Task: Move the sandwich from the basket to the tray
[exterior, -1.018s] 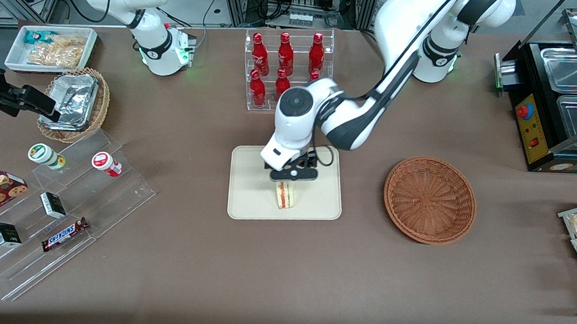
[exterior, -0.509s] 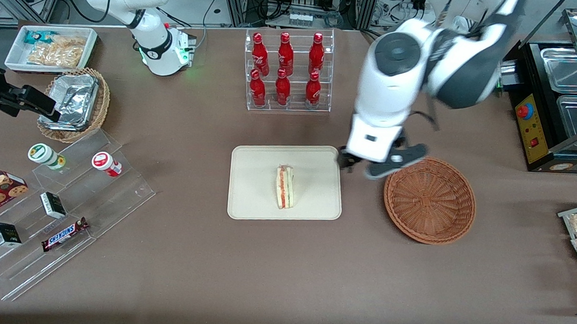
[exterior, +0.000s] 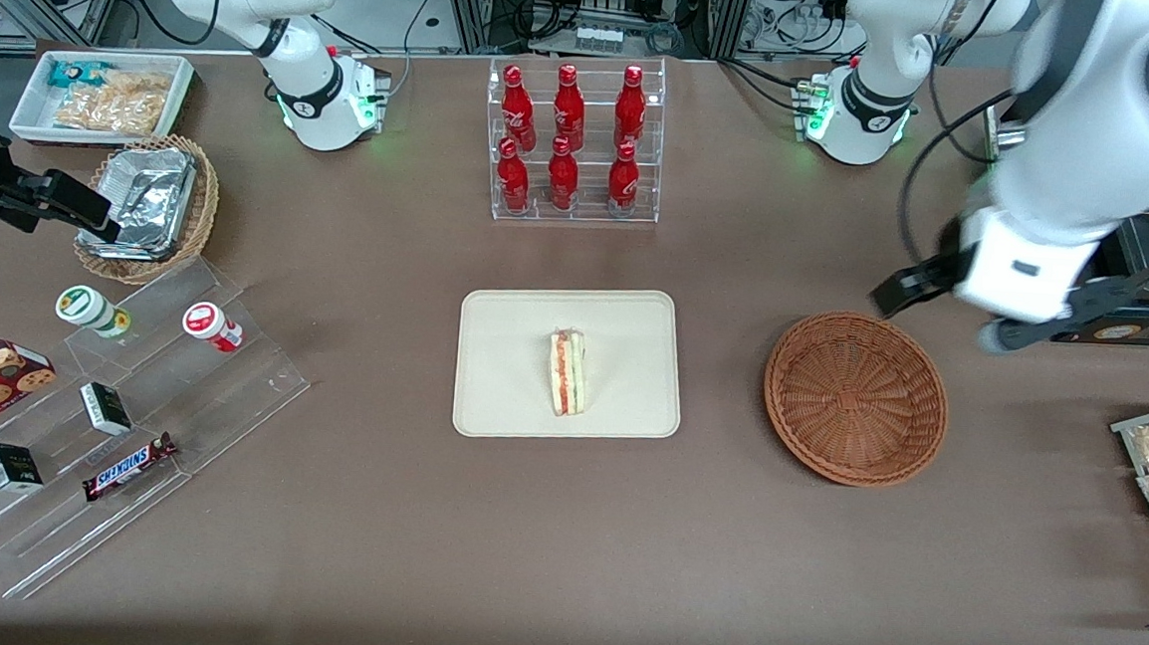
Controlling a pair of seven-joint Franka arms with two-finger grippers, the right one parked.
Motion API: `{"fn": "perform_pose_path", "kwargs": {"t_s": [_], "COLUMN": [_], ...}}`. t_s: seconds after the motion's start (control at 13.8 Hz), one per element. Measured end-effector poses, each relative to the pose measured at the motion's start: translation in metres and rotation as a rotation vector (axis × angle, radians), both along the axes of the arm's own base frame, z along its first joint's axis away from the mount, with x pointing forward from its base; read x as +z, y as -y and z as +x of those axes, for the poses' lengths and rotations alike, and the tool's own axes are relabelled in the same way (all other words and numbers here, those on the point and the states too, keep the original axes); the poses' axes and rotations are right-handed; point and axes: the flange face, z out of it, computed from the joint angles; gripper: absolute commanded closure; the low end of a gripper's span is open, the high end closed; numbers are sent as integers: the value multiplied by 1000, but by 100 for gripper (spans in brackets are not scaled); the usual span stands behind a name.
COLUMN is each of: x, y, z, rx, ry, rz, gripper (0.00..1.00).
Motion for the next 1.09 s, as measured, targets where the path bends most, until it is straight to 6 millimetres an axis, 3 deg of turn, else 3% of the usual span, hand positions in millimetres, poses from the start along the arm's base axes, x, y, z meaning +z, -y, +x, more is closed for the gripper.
{"fn": "perform_pose_path", "kwargs": {"t_s": [0.22,0.65,0.87,1.09], "x": [15,15,21,23], "y": [-45,-81,-95,-91], "z": [-20,-60,-61,-48], "rx": [-99,-212,-214,-223], "ry": [-71,-98,-77,-43], "rz": [-14,-27,-37,-38], "gripper": [0,0,0,0]}}
